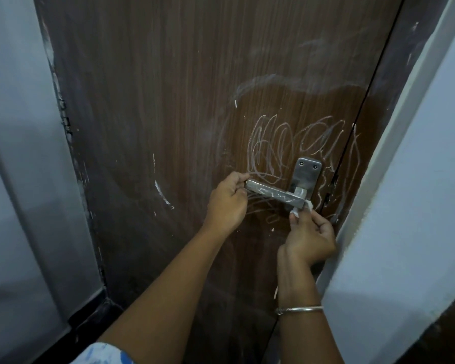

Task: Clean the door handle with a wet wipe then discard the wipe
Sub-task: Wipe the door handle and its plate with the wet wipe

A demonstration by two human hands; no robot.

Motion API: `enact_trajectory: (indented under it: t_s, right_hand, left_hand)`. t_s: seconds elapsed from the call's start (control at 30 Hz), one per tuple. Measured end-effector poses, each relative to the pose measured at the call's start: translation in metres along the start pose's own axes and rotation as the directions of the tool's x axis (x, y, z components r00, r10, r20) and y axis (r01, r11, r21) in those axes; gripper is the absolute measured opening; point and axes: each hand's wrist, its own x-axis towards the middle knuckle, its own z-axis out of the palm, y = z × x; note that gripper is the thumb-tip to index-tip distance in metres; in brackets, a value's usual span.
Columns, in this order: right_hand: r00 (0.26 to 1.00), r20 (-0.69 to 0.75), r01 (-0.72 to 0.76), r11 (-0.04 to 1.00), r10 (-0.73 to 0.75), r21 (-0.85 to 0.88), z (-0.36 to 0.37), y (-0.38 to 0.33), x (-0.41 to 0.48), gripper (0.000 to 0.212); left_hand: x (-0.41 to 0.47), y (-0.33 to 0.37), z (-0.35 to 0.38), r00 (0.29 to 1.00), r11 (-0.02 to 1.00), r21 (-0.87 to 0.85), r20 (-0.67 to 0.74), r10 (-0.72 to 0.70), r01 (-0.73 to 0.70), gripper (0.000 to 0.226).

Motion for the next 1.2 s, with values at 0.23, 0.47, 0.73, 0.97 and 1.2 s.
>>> enact_trajectory:
  t_s: [0.23,0.47,0.73,0.97,1.2]
  right_hand:
    - [0.997,0.073,0.006,0.998,-0.001,-0.064,-0.003,-0.001,0.007,0.010]
    - [0.983,0.107,0.165,0.975,-0.150,-0.151,-0.008,0.005,0.009,0.009]
    - [0.986,0.092,0.152,0.977,-0.140,-0.149,-0.015,0.008,0.011,0.010]
    - [0.972,0.144,0.210,0.957,-0.184,-0.199,-0.023,0.011,0.012,0.009]
    - [0.963,0.141,0.257,0.939,-0.230,-0.230,-0.022,0.015,0.014,0.007]
  left_hand:
    - [0.000,-0.002,0.002,1.000,0.999,-0.033,-0.012,0.020,-0.020,0.039]
    - [0.000,-0.002,0.002,1.000,1.000,-0.019,-0.015,0.013,-0.013,0.039]
    - [-0.001,-0.001,0.001,1.000,1.000,-0.017,0.000,0.011,-0.011,0.039]
    - [-0.002,0.001,0.001,1.000,0.999,-0.027,0.006,-0.024,0.024,0.039]
    - [-0.003,0.004,0.001,1.000,0.999,-0.038,0.010,-0.025,0.025,0.041]
